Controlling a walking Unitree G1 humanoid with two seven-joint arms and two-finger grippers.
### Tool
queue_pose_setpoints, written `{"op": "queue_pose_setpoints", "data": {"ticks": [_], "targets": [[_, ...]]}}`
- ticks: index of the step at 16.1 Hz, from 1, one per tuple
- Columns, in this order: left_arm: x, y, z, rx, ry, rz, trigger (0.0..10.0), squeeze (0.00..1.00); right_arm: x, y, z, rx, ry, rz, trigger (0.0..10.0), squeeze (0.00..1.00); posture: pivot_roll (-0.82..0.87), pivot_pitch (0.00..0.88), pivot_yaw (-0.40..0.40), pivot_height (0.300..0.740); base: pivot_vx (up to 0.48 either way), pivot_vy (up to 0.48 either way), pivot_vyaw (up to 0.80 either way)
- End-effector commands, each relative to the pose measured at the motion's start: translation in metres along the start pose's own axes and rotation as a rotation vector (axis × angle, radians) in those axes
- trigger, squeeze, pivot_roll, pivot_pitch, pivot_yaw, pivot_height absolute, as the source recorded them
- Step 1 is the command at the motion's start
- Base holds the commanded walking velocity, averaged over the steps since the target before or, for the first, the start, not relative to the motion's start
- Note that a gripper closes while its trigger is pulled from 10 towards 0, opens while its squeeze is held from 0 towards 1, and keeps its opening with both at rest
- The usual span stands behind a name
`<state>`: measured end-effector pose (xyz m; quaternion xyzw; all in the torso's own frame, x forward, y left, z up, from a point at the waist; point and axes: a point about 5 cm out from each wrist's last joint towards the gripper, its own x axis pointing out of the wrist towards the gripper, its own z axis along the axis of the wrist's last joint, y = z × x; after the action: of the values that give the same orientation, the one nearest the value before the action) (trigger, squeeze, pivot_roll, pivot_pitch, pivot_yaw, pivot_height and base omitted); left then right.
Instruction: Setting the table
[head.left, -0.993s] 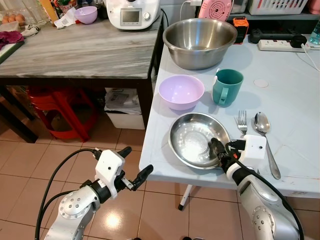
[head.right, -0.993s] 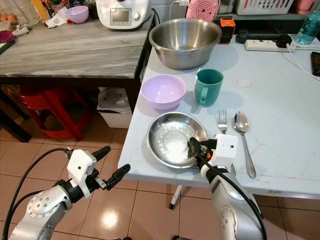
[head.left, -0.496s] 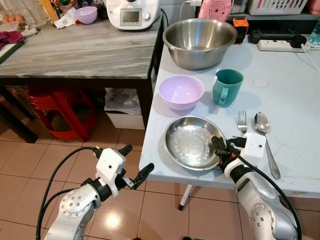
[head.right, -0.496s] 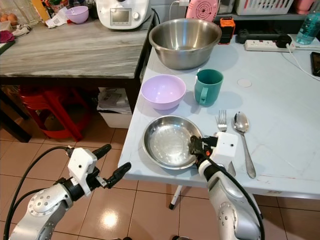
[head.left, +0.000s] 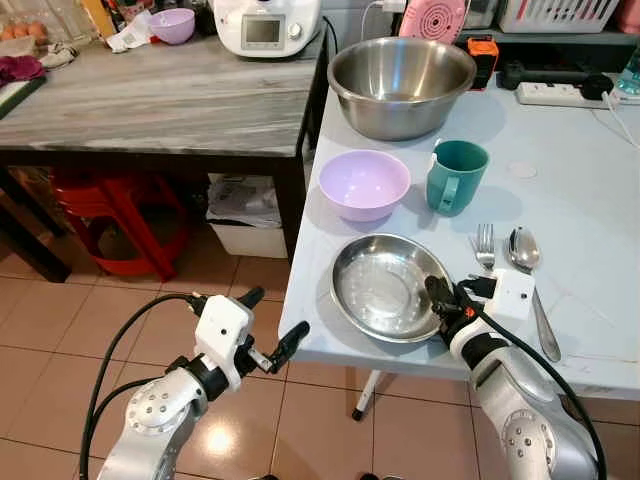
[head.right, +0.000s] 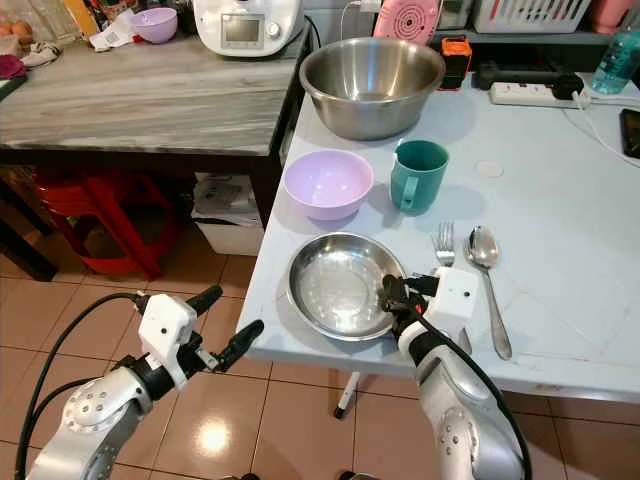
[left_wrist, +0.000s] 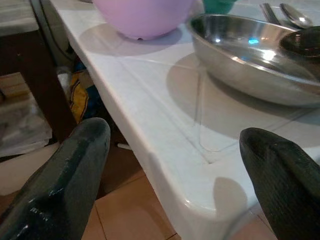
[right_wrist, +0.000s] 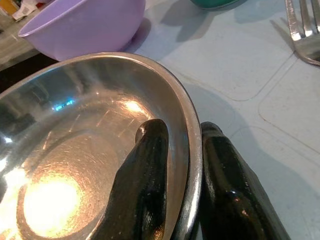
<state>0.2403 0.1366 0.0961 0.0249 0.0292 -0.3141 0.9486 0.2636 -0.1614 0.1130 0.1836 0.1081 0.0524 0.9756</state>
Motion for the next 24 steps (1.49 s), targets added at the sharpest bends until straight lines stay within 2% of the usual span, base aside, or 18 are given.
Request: {"op": "queue_pose_setpoints", "data": {"ticks": [1, 4, 5, 6, 7, 8, 11, 15, 21, 24], "targets": [[0.0, 0.011, 0.002, -0.01, -0.01, 0.076, 10.0, 0.0, -0.002, -0.004, -0.019, 0.019, 0.079, -0.04, 0.0, 0.0, -0.1, 0.124, 0.059, 0.74, 0.0, 0.0, 0.0], [0.004, 0.022, 0.008, -0.021, -0.036, 0.138, 10.0, 0.0, 0.004, -0.001, -0.012, -0.012, 0.019, -0.049, 0.0, 0.0, -0.1, 0.114, 0.073, 0.74, 0.0, 0.0, 0.0], [0.006, 0.027, 0.01, -0.042, -0.05, 0.174, 10.0, 0.0, 0.005, 0.002, -0.007, -0.055, -0.009, -0.037, 1.7, 0.0, -0.1, 0.11, 0.082, 0.74, 0.0, 0.0, 0.0], [0.007, 0.03, 0.011, -0.056, -0.058, 0.203, 10.0, 0.0, 0.007, 0.004, -0.004, -0.082, -0.027, -0.028, 6.7, 0.0, -0.1, 0.109, 0.084, 0.74, 0.0, 0.0, 0.0], [0.009, 0.031, 0.011, -0.059, -0.066, 0.223, 10.0, 0.0, 0.009, 0.005, -0.002, -0.101, -0.044, -0.024, 8.9, 0.0, -0.1, 0.109, 0.084, 0.74, 0.0, 0.0, 0.0], [0.011, 0.031, 0.012, -0.07, -0.072, 0.228, 10.0, 0.0, 0.011, 0.006, 0.0, -0.112, -0.056, -0.028, 10.0, 0.0, -0.1, 0.104, 0.083, 0.74, 0.0, 0.0, 0.0], [0.013, 0.03, 0.01, -0.078, -0.072, 0.244, 10.0, 0.0, 0.016, 0.016, 0.003, -0.171, -0.089, 0.013, 10.0, 0.0, -0.1, 0.101, 0.085, 0.74, 0.0, 0.172, 0.0], [0.016, 0.027, 0.009, -0.084, -0.074, 0.246, 10.0, 0.0, 0.019, 0.018, 0.005, -0.194, -0.109, 0.029, 10.0, 0.0, -0.1, 0.101, 0.081, 0.74, 0.0, 0.294, 0.0], [0.019, 0.026, 0.008, -0.081, -0.07, 0.243, 10.0, 0.0, 0.019, 0.021, 0.006, -0.207, -0.133, 0.029, 10.0, 0.0, -0.11, 0.105, 0.078, 0.74, 0.0, 0.321, 0.0], [0.021, 0.027, 0.009, -0.074, -0.073, 0.234, 10.0, 0.0, 0.016, 0.021, 0.011, -0.172, -0.175, 0.026, 10.0, 0.0, -0.11, 0.107, 0.078, 0.74, 0.0, 0.371, 0.0]]}}
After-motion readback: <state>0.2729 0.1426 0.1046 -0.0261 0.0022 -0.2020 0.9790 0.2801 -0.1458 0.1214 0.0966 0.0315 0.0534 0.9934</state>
